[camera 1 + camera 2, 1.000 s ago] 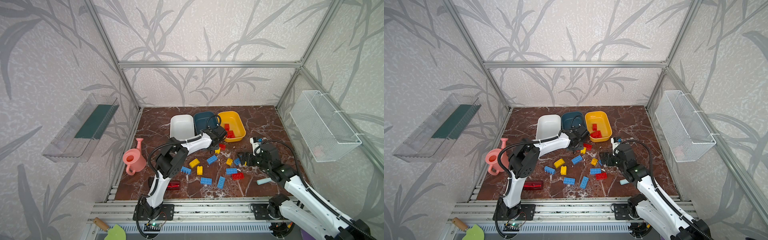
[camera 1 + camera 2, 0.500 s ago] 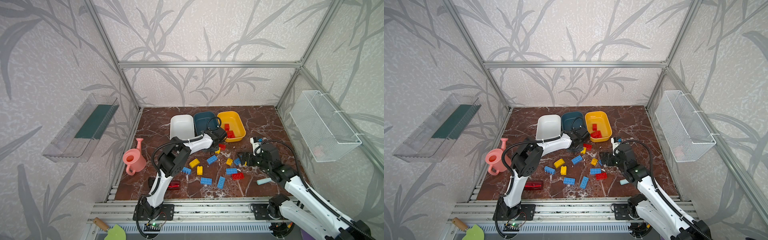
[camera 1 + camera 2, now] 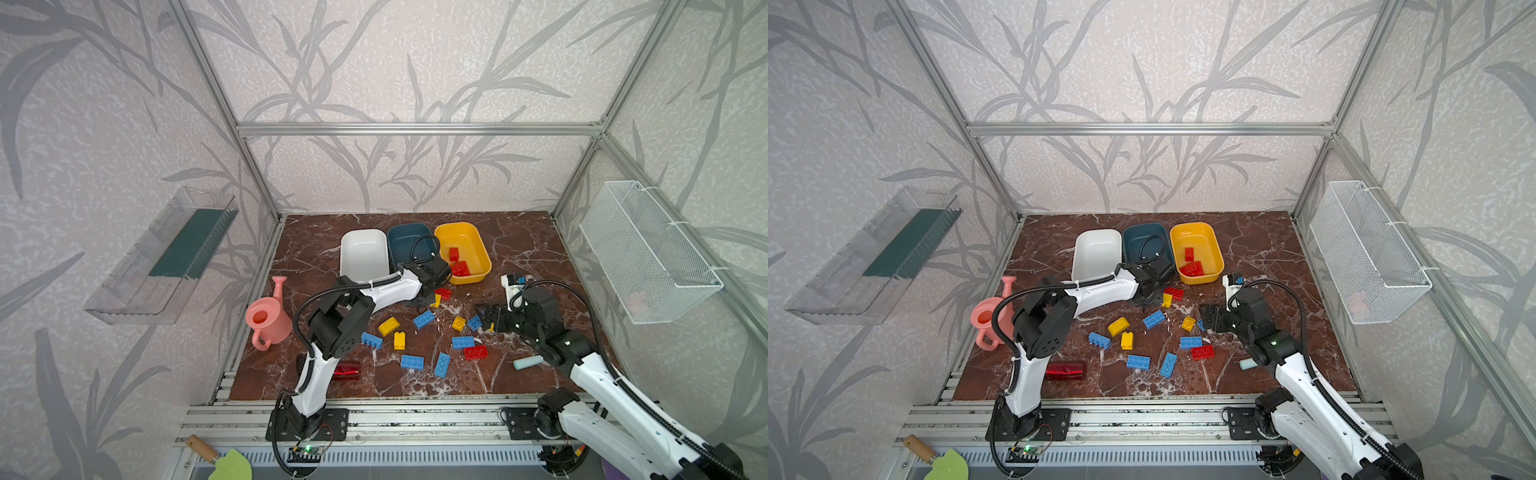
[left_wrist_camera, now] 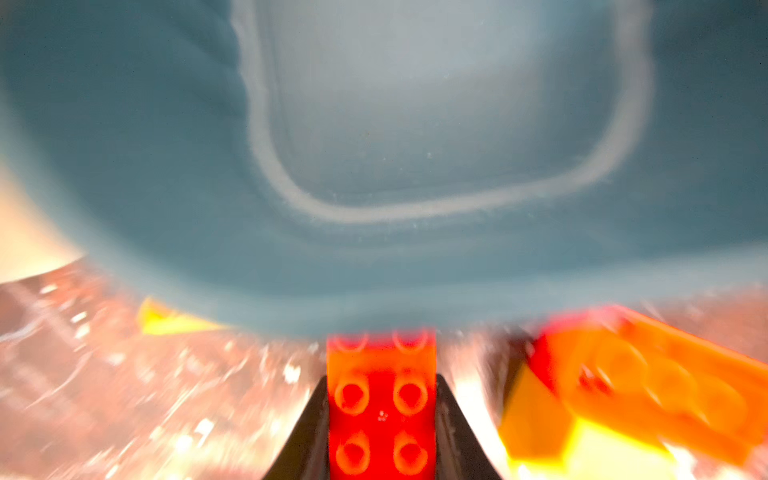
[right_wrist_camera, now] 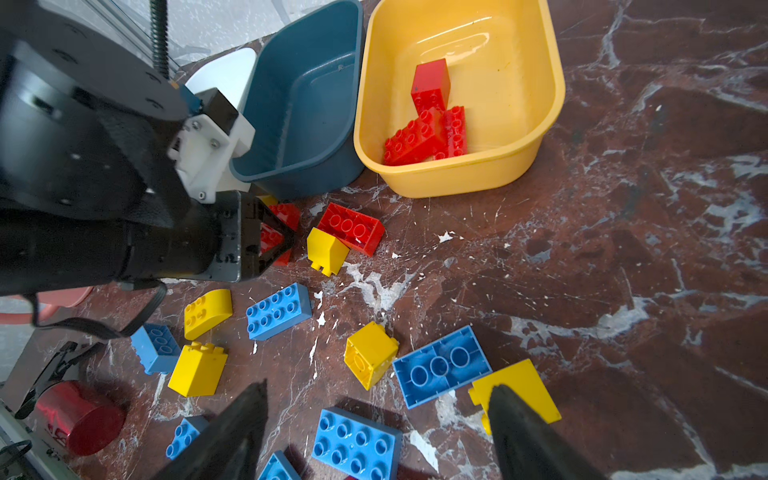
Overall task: Sort the legos into containers by color
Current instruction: 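Lift the red brick with the left gripper and release it into the yellow tub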
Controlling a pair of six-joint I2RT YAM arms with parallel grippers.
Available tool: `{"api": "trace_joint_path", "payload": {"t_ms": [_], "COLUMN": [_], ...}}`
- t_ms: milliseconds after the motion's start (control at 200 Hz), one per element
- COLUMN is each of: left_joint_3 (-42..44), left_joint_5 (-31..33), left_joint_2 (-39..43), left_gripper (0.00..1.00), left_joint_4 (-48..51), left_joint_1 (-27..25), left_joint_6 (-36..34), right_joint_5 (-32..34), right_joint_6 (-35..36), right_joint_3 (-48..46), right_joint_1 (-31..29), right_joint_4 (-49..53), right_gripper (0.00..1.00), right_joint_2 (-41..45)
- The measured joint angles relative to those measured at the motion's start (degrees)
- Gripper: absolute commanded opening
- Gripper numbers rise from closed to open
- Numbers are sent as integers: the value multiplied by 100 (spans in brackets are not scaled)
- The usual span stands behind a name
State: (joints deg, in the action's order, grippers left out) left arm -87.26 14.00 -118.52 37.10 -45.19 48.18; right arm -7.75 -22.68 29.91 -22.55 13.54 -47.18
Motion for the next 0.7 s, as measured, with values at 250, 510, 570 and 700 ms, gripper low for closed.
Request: {"api": "trace_joint_path", "payload": {"t_ms": [250, 510, 570, 700], "left_joint_3": [-581, -2566, -3106, -4319], "left_joint_5": [-52, -197, -232, -389], "left_joint_2": [485, -184, -514, -1373], "left_gripper": [26, 26, 26, 27], "left_joint_4": [282, 728, 850, 1139], "left_joint_1": [-59, -57, -55, -55], "left_joint_6": [-343, -859, -949, -1104], "right_joint_5": [0, 68, 81, 116], "right_joint_6": [-2, -2, -2, -4], "right_joint_3": [0, -4, -7, -22], "right_joint_1": [-17, -42, -46, -50], "right_joint_4": [0, 4, 4, 2], "right_gripper": [84, 84, 84, 84], "right_joint_2": [2, 153, 190, 227]}}
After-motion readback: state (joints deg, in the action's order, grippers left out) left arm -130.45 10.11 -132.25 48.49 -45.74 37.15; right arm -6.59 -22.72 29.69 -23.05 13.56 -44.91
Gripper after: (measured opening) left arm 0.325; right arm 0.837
